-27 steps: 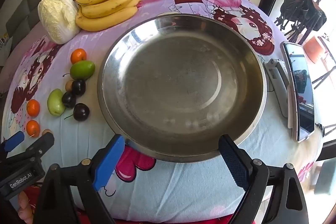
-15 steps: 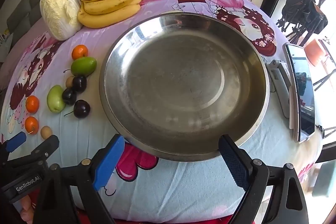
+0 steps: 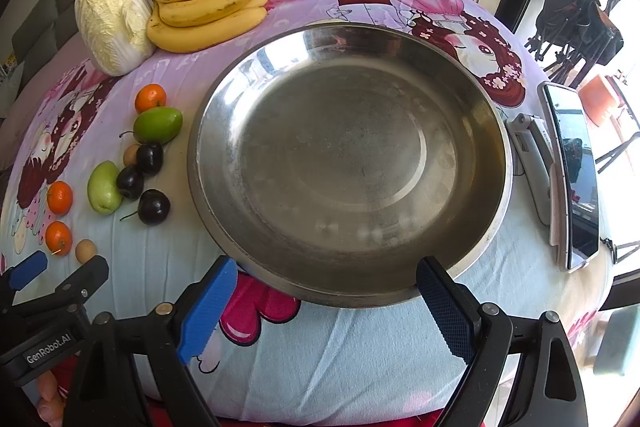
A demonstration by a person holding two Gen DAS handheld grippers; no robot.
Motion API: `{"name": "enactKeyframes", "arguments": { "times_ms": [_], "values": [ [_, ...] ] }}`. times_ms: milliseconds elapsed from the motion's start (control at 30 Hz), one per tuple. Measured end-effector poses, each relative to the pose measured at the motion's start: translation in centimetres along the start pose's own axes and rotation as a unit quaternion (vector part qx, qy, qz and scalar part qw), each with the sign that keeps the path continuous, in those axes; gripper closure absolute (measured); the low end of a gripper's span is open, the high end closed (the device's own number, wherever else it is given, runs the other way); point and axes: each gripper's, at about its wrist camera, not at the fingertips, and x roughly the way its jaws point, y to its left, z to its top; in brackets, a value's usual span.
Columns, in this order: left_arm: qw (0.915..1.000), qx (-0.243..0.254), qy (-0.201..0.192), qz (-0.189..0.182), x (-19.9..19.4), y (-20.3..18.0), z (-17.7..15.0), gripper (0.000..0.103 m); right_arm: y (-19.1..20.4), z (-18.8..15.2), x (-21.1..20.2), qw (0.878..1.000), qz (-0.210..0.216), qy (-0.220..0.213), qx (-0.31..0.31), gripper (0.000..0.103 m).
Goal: Organize fruits
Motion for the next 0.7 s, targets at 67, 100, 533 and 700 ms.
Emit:
{"name": "enactKeyframes", "arguments": {
  "times_ms": [67,100,533,700],
  "values": [
    [1.0000,0.000,0.000,0.000,-0.01,0.02,-0.02,0.000,-0.02,-0.02,0.02,1.000,0.000,0.000,-0.001,0.010],
    [1.0000,0.000,0.000,0.000,-0.01,0.02,-0.02,0.000,0.01,-0.01,0.01,1.000,0.000,0.000,-0.001,0.010],
    [1.0000,-0.002,0.000,-0.003,-0.02,0.15,-0.06,0.000,0.06,-0.05,0.25,1.000,-0.001,0.002,-0.001,0.009],
    [1.0000,-0.003,0.000,-0.004,-0.03,0.17,-0.02,0.000,0.15,-0.09,0.28,1.000,-0.001,0.002,-0.002,0.008]
  ]
}}
